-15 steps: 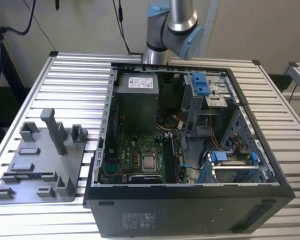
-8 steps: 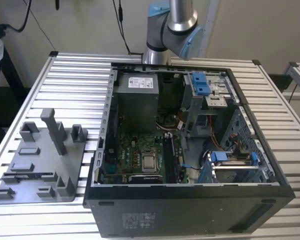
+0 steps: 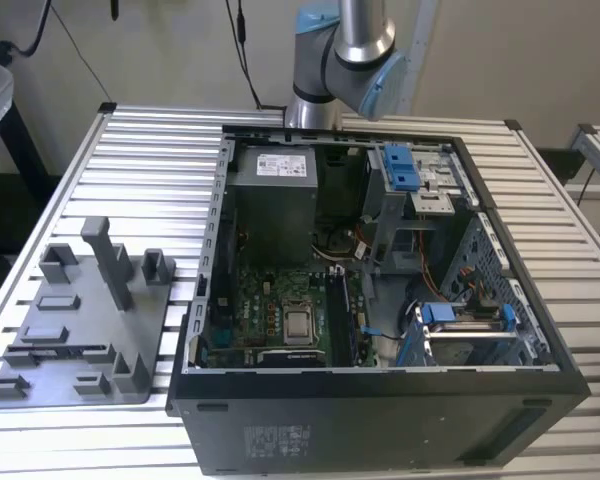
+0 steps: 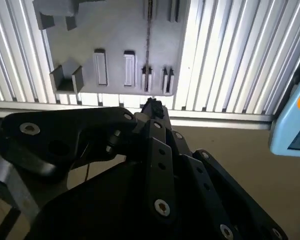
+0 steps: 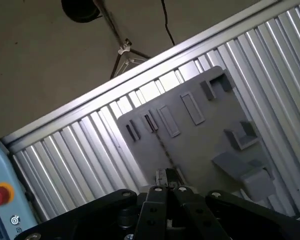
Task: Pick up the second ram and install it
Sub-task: 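Pick up the second ram and move it above second insertion slot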
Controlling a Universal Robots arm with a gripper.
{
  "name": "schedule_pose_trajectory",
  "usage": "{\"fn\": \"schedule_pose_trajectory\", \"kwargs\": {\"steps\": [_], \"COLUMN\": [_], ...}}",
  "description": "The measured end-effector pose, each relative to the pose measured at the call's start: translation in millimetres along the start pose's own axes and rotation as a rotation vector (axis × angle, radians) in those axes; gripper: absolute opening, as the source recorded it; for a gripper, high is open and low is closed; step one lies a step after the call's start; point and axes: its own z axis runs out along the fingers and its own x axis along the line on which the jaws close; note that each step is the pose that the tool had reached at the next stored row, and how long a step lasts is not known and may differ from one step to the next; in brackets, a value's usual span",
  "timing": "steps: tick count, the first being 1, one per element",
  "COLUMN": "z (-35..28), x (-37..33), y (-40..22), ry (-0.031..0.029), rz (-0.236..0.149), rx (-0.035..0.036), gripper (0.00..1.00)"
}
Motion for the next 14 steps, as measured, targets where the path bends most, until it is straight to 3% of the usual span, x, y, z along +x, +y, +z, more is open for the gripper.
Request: {"fn": "schedule_pose_trajectory", "kwargs": {"steps": [6, 10, 14], "z": [0.0, 0.0, 0.0], "x": [0.0, 0.0, 0.0], "y": [0.0, 0.0, 0.0], "ry": [0.0049, -0.0002, -0.0024], "rz": [-0.109, -0.151, -0.196], "rx": [0.0037, 0.0209, 0.0314], "gripper": [0.11, 0.11, 0.11]}}
